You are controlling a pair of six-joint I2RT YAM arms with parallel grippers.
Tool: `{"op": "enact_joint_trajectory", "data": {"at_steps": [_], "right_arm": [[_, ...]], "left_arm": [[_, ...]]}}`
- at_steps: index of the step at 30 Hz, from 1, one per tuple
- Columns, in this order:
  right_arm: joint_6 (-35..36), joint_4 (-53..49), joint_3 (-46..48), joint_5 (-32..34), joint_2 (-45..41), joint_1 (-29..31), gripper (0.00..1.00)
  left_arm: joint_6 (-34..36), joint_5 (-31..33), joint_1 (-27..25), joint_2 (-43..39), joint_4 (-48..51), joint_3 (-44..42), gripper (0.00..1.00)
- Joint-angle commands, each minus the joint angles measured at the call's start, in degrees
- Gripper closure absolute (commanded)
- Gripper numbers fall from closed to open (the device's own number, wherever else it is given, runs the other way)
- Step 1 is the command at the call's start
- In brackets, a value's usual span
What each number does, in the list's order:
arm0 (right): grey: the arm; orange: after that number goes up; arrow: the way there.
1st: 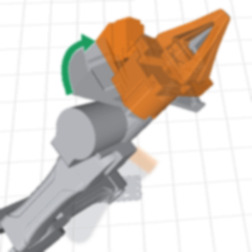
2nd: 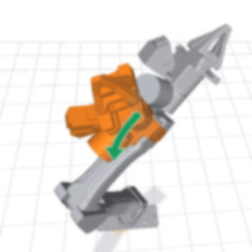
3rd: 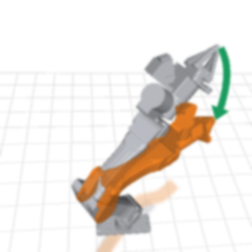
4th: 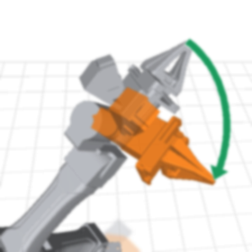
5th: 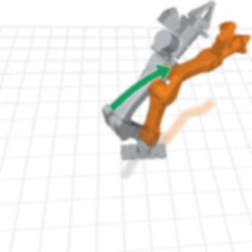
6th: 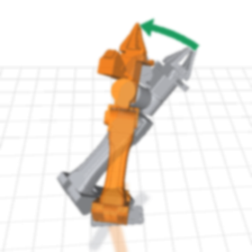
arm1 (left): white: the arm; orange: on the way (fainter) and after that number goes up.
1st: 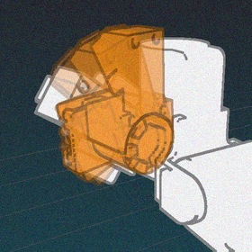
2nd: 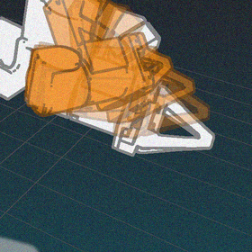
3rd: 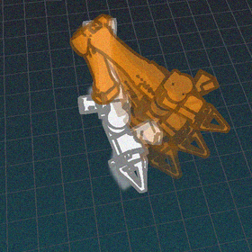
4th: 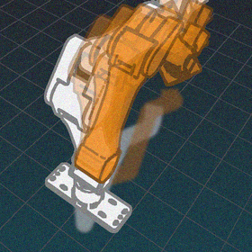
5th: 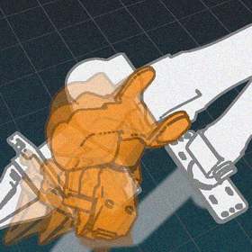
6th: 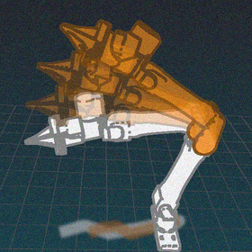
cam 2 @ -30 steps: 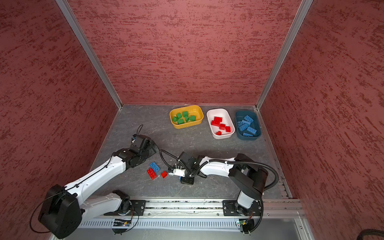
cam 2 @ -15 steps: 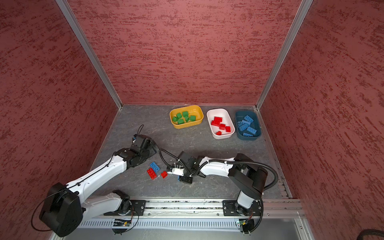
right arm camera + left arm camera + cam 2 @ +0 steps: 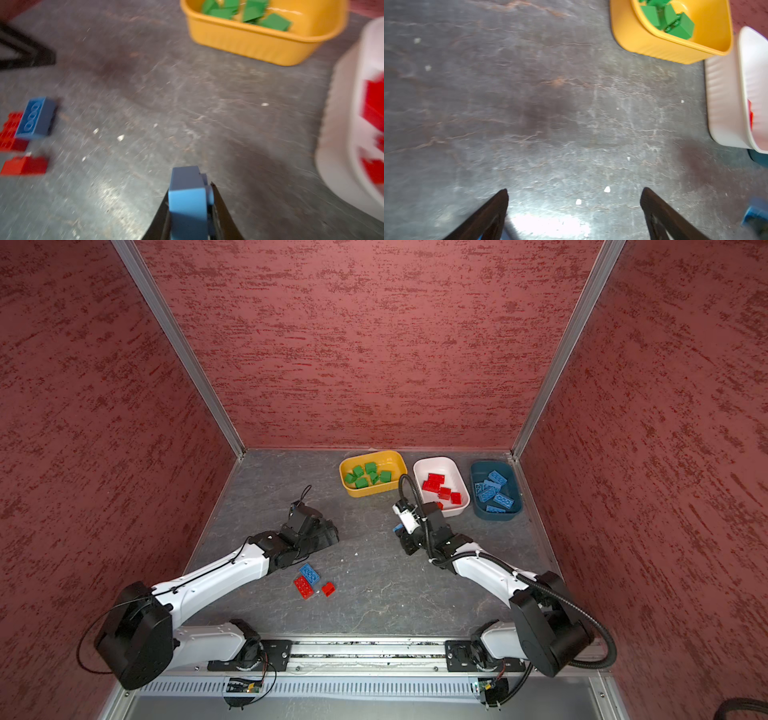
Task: Sort the legos into containers by color
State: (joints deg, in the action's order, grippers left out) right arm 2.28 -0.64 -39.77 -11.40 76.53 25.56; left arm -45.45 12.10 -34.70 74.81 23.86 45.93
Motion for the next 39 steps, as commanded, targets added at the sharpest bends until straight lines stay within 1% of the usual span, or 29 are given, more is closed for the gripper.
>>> {"op": "enact_joint_trajectory", "data": {"at_steps": [1,4,7,10,13,15,18,21,27,29,30,32,34,35,36,37,39], "right_arm": [[-9.48,6.56,1.55,1.46,-1.7,-7.7,0.9],[-13.03,8.95,2.06,1.99,-1.96,-15.72,0.9],[-13.56,10.23,1.0,2.17,-0.31,-22.23,0.9],[-13.09,9.85,-1.89,2.09,2.85,-27.39,0.9],[-13.59,10.53,-4.63,2.36,5.94,-31.31,0.89],[-13.51,10.4,-6.83,3.83,8.44,-32.94,0.88],[-13.71,8.68,-10.98,8.94,12.16,-34.83,0.87],[-13.81,6.23,-15.11,13.48,15.58,-36.44,0.85],[-11.34,4.56,-20.13,16.97,20.28,-37.16,0.81],[-10.99,3.67,-21.56,17.39,21.39,-37.14,0.78],[-11.16,3.0,-22.28,17.47,21.8,-37.16,0.73],[-11.81,2.27,-23.07,16.28,21.8,-37.12,0.6],[-12.95,0.93,-23.79,14.41,21.29,-37.16,0.42],[-13.2,0.1,-24.2,13.63,21.07,-37.1,0.35],[-13.63,-0.71,-24.43,12.86,20.6,-37.16,0.19],[-14.47,-1.42,-24.48,12.72,19.94,-37.11,0.01],[-16.27,-1.86,-23.92,13.22,18.23,-37.12,0.01]], "left_arm": [[1.6,1.42,-0.92,2.81,0.22,3.04,0.01],[0.12,2.19,-0.79,5.22,3.24,5.0,0.01],[-1.65,2.92,0.44,7.1,7.56,6.47,0.01],[-2.9,3.99,1.56,7.9,11.73,7.13,0.01],[-5.09,6.34,2.22,8.03,15.71,7.42,0.01],[-5.21,5.66,3.07,8.0,16.54,7.2,0.01],[-5.55,3.95,4.1,8.69,17.09,6.67,0.01],[-7.29,3.9,4.79,9.64,18.47,6.13,0.01],[-8.92,2.52,5.86,9.39,18.78,4.28,0.01],[-8.97,1.92,6.11,9.35,18.79,3.67,0.01],[-9.33,1.66,6.22,9.46,19.13,3.35,0.01],[-9.93,0.89,6.31,9.26,18.93,2.23,0.01],[-10.21,-0.62,6.48,8.87,17.74,0.72,0.03],[-10.31,-1.24,6.54,8.73,17.31,0.29,0.04],[-10.36,-2.01,6.42,8.75,16.98,-0.2,0.06],[-10.37,-2.88,6.4,8.85,16.67,-0.63,0.09],[-10.43,-4.24,6.31,9.03,16.1,-1.38,0.14]]}}
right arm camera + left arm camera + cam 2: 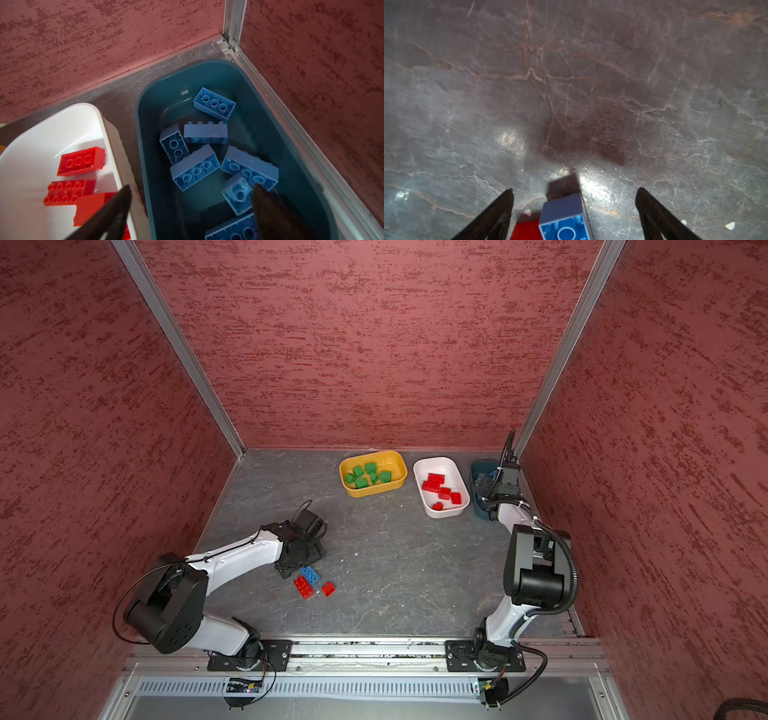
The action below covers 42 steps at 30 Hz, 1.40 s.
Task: Sort the legos into containers by color
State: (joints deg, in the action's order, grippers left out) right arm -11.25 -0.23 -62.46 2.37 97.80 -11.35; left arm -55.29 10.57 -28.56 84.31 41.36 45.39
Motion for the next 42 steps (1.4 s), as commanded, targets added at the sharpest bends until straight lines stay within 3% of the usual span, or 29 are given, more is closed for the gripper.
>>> {"op": "enact_joint_trajectory", "data": {"at_steps": [1,7,10,13,23,33,42], "right_arm": [[-3.75,-2.36,-0.86,-0.25,-3.9,-0.24,0.01],[-7.35,-3.76,0.7,2.5,-9.74,-0.15,0.01],[-5.8,-1.26,2.93,0.66,-12.96,-0.23,0.01],[-8.78,2.92,6.95,1.84,-17.09,-0.24,0.01],[-11.8,6.37,10.24,-10.21,-20.16,-0.21,0.01],[-15.52,3.6,12.04,-26.7,-20.78,3.18,0.01],[-19.04,7.17,14.09,-25.94,-19.39,16.76,0.01]], "left_arm": [[-0.57,-3.28,0.12,-0.39,-1.59,-1.05,0.17],[0.16,-5.57,-0.54,0.27,-2.73,-1.95,0.36],[0.33,-5.73,-0.97,1.5,-3.3,-1.7,0.44],[0.41,-5.89,-1.74,3.04,-3.75,-0.91,0.53],[4.92,-5.51,-4.79,6.57,-3.72,3.06,0.76],[5.76,-5.74,-5.18,5.24,-9.16,9.37,0.8],[7.81,-11.65,-5.36,11.54,-17.67,22.14,0.8]]}}
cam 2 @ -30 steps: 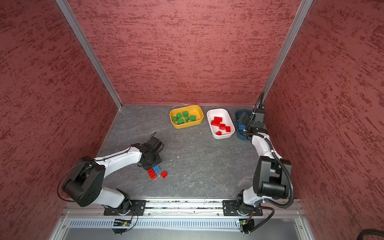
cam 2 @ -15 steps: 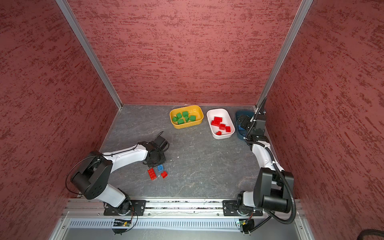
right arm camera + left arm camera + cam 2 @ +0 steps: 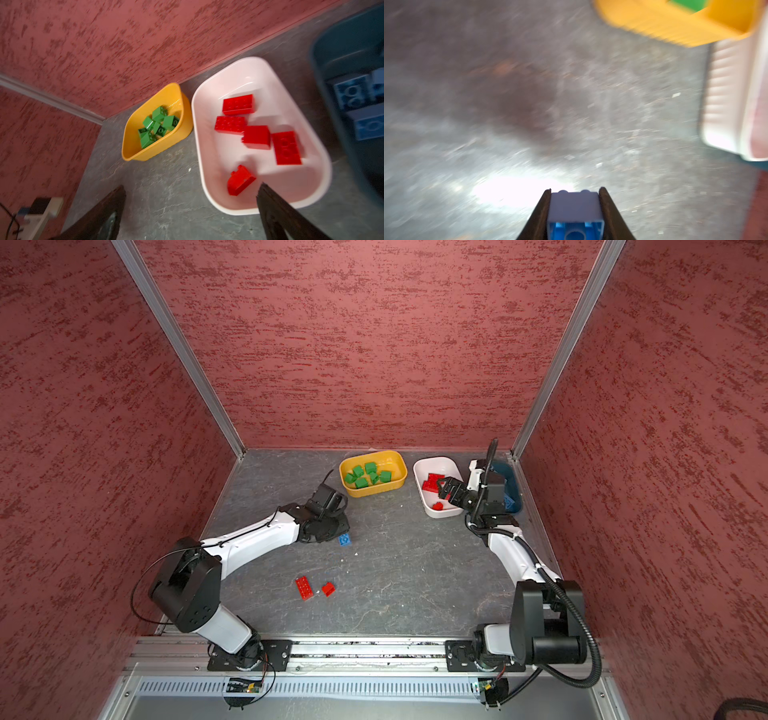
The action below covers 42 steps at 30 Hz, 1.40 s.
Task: Sort the legos into containers by color
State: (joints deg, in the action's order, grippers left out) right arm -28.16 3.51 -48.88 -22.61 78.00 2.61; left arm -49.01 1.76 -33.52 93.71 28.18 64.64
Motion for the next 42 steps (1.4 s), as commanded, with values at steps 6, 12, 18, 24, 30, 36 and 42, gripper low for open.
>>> {"op": "enact_joint_trajectory", "data": {"at_steps": [6,12,18,24,30,36,42], "right_arm": [[-0.79,12.58,2.09,-5.22,4.73,10.74,0.04],[5.93,15.5,2.39,-13.0,8.83,15.66,0.09],[3.32,25.0,2.4,-17.03,15.18,19.95,0.18],[0.56,31.47,-0.52,-13.46,21.3,22.72,0.39],[-1.21,36.46,-1.22,-11.25,23.16,23.75,0.53],[-2.71,38.69,-0.05,-7.6,23.19,24.17,0.71],[-0.32,37.83,3.38,-3.91,19.65,23.95,0.88]], "left_arm": [[1.88,-6.01,-1.19,7.92,-6.96,11.09,0.8],[2.38,-8.21,-1.55,10.48,-8.4,15.15,0.8],[1.85,-9.13,-1.54,11.14,-8.78,15.74,0.8],[1.28,-8.9,-1.55,10.88,-8.94,14.83,0.8],[0.42,-9.1,-1.64,10.48,-9.52,13.7,0.8],[0.53,-8.46,-1.54,10.43,-9.03,13.43,0.78],[3.26,-8.71,-0.98,7.58,-12.02,10.89,0.39]]}}
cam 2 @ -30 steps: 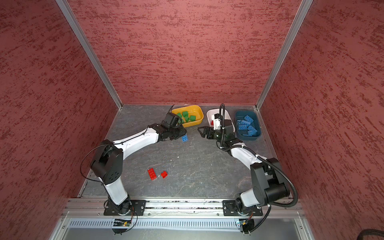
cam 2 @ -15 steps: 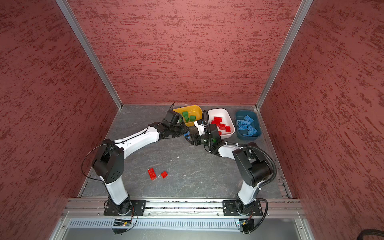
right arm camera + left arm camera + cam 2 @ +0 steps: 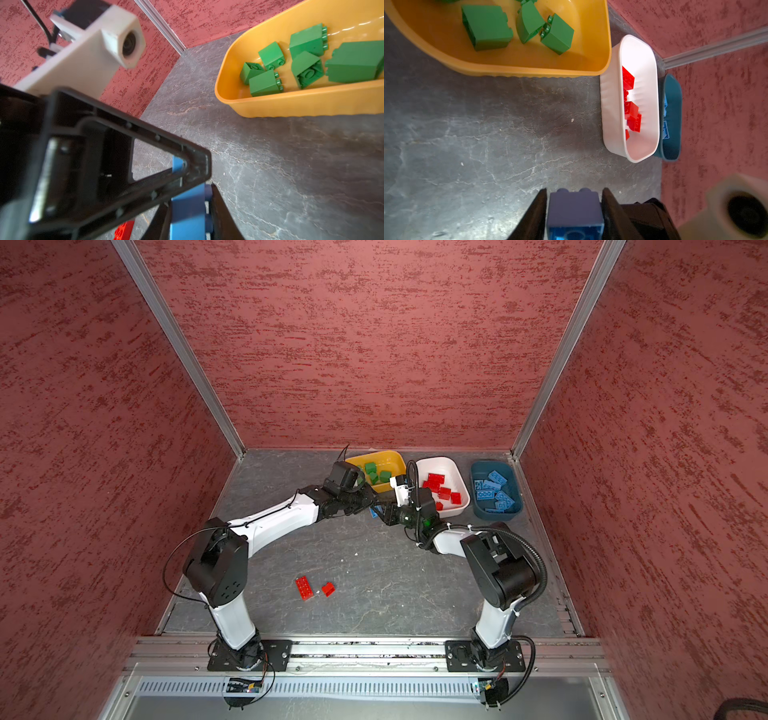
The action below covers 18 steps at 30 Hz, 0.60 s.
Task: Sort the legos into containers by color
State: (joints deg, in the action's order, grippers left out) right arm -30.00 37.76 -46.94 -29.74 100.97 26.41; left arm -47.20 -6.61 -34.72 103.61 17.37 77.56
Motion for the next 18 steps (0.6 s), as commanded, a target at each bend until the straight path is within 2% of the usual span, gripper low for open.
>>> {"op": "enact_joint_trajectory", "data": {"at_steps": [1,3,7,11,14,18], "right_arm": [[2.21,3.06,2.19,3.95,-4.2,-0.08,0.93],[2.68,2.27,3.77,5.7,-6.04,-0.86,1.0],[5.44,-2.15,6.93,9.32,-10.99,-4.14,1.0],[8.24,-8.14,8.58,11.81,-16.91,-9.37,1.0],[10.14,-13.91,8.53,16.48,-21.51,-13.88,1.0],[11.93,-20.09,7.93,19.81,-25.12,-21.27,1.0]], "left_arm": [[2.27,-0.28,0.42,-3.21,-1.79,-2.65,0.3],[4.38,0.34,0.8,-4.61,-1.63,-3.07,0.18],[8.77,5.68,0.74,-7.75,1.75,-3.65,0.02],[11.5,9.13,1.24,-11.61,2.07,-6.73,0.0],[12.49,11.58,1.48,-13.84,3.3,-8.88,0.01],[13.88,12.05,1.6,-16.84,5.43,-12.61,0.01]]}}
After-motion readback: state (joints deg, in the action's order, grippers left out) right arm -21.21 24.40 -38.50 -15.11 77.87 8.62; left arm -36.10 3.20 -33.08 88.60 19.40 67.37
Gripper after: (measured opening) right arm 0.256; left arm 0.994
